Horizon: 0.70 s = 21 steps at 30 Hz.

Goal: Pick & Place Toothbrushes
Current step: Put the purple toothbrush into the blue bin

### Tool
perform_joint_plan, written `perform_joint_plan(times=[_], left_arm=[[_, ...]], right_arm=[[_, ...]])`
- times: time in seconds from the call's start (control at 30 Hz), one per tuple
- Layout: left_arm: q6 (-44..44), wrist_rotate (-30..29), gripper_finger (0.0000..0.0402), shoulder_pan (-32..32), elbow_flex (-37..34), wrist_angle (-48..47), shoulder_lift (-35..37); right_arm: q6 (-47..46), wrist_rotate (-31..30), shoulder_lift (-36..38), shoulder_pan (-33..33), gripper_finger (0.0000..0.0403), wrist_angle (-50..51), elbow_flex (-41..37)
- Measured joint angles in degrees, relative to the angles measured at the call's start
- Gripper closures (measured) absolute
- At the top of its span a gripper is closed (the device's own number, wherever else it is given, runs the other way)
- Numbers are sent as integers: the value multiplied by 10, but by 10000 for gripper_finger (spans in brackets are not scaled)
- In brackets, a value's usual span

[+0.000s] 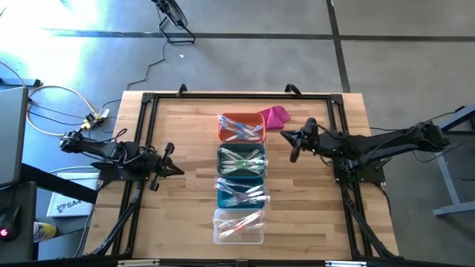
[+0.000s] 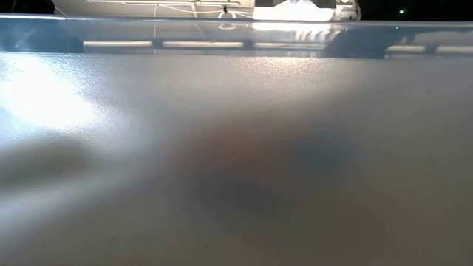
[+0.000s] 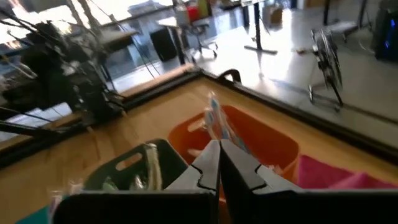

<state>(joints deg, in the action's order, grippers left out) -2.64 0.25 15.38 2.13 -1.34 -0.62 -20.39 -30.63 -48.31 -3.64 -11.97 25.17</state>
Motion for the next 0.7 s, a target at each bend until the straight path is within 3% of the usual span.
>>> perform_joint_plan(times=[0.27,0.5,0.7], left_arm=[[-1,0,401,0,0,0,0],[-1,0,401,0,0,-2,0],[-4,1,401,0,0,-3,0]], right_arm=[[-149,40,-134,65,399,164,95],[-243,256,-210,143,399,186,115],[-247,264,-295,151,399,157,115]])
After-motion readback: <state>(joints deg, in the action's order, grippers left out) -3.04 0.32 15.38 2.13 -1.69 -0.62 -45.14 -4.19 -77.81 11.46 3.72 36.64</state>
